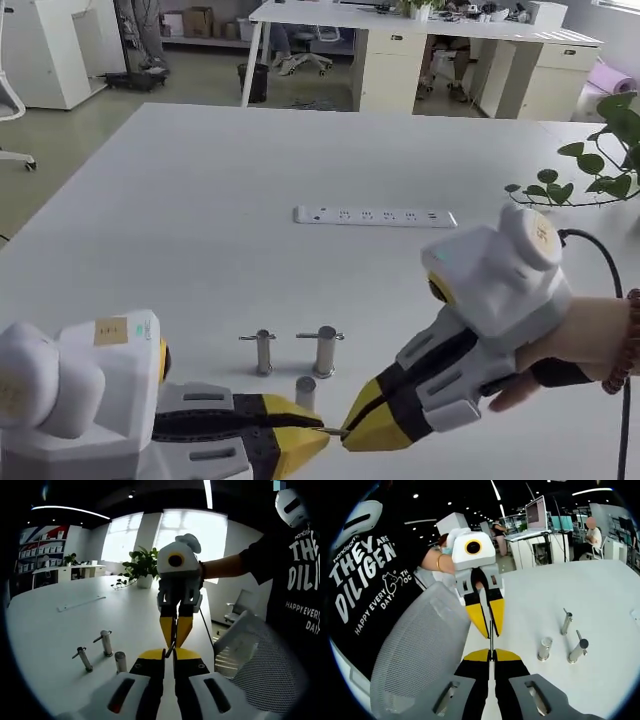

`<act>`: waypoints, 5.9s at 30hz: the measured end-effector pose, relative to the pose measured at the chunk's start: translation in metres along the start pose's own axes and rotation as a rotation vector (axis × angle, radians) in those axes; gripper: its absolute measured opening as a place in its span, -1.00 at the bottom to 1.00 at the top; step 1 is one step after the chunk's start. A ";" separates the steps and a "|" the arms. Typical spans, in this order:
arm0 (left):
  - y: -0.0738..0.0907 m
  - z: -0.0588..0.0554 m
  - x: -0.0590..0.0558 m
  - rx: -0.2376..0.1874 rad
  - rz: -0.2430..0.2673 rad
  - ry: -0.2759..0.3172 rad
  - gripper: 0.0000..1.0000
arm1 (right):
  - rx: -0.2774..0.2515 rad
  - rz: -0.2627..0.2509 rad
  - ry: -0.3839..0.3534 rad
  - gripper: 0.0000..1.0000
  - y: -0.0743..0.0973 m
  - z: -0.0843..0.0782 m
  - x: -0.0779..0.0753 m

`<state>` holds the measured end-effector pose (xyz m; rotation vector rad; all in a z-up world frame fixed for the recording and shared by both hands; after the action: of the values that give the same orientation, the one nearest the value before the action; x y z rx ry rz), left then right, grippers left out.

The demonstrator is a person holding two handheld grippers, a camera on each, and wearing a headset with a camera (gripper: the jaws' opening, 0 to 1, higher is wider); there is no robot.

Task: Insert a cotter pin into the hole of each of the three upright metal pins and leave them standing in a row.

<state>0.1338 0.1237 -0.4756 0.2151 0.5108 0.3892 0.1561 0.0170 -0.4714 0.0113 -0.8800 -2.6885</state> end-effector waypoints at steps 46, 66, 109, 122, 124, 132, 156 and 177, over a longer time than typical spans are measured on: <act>-0.011 -0.018 0.062 0.044 0.366 -0.046 -0.59 | 0.260 -0.202 -0.027 -1.00 0.011 -0.043 -0.050; -0.033 -0.028 0.071 0.084 0.382 -0.012 -0.62 | 0.295 -0.186 -0.024 -1.00 0.003 -0.051 -0.059; -0.043 -0.034 0.081 0.069 0.383 0.042 -0.76 | 0.301 -0.159 0.011 -1.00 -0.012 -0.039 -0.067; -0.043 -0.035 0.082 0.061 0.387 0.061 -0.76 | 0.294 -0.154 0.010 -1.00 -0.019 -0.034 -0.069; -0.044 -0.035 0.082 0.060 0.387 0.062 -0.76 | 0.291 -0.154 0.012 -1.00 -0.021 -0.033 -0.069; -0.045 -0.036 0.082 0.055 0.395 0.067 -0.76 | 0.293 -0.163 -0.018 -1.00 -0.022 -0.034 -0.071; -0.044 -0.039 0.082 0.023 0.399 0.126 -0.75 | 0.297 -0.192 -0.014 -1.00 -0.014 -0.031 -0.066; -0.044 -0.040 0.080 0.010 0.401 0.147 -0.74 | 0.303 -0.191 0.043 -1.00 -0.020 -0.028 -0.067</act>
<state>0.1911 0.1214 -0.5576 0.3007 0.6154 0.7975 0.2172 0.0360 -0.5114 0.2301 -1.3240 -2.6845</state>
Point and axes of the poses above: the centre of the closed fingertips' face, and the gripper's own axes: y roughly backward along the fingers, x roughly to its left, z roughly out of its top, the point moved 6 cm from there along y, roughly backward along the fingers, and after that the axes turned 14 degrees about y, right-handed, at the moved point
